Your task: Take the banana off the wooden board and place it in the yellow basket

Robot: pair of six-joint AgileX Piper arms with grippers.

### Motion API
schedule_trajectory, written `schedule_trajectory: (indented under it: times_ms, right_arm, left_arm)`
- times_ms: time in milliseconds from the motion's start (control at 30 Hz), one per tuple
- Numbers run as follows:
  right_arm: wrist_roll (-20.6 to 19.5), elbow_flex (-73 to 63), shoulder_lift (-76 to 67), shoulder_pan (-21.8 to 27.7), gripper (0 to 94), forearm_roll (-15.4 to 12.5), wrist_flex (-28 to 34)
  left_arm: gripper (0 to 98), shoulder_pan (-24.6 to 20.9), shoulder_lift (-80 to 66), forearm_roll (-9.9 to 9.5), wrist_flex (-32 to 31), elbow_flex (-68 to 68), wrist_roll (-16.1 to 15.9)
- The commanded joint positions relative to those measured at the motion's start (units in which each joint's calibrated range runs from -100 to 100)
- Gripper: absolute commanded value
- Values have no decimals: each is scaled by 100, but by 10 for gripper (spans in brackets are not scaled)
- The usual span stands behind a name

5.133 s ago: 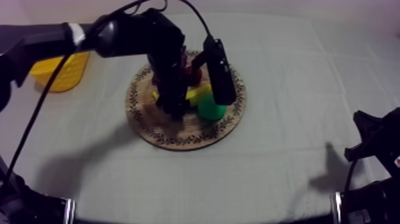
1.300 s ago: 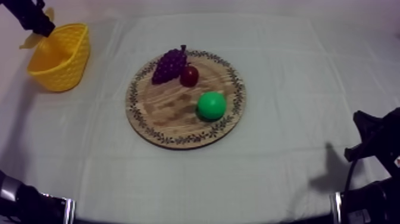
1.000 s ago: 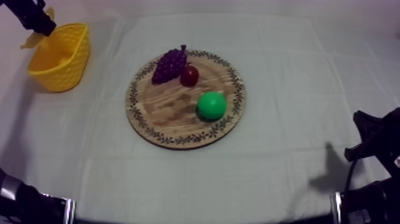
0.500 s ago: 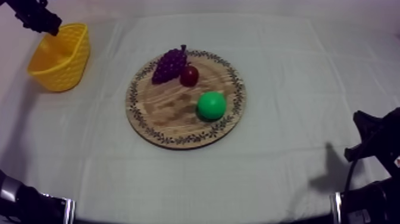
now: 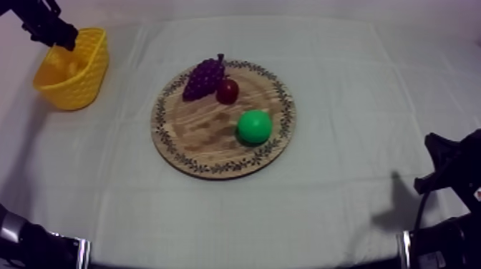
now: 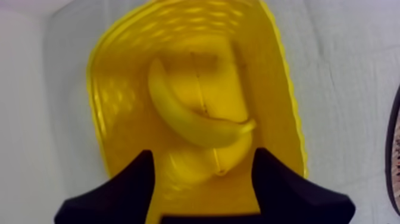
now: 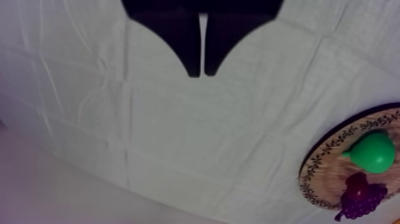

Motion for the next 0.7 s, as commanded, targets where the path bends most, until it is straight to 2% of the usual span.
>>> schedule_trajectory:
  times_ms: [0, 233, 667]
  right_arm:
    - [1, 4, -1, -2, 4, 0, -1]
    - [1, 4, -1, -2, 4, 0, -1]
    - [1, 4, -1, -2, 4, 0, -1]
  left_arm:
    - [604, 0, -12, -6, -12, 32, 11]
    - [573, 0, -118, -11, -148, 202, 31]
    - [340, -9, -584, 26, -611, 615, 114]
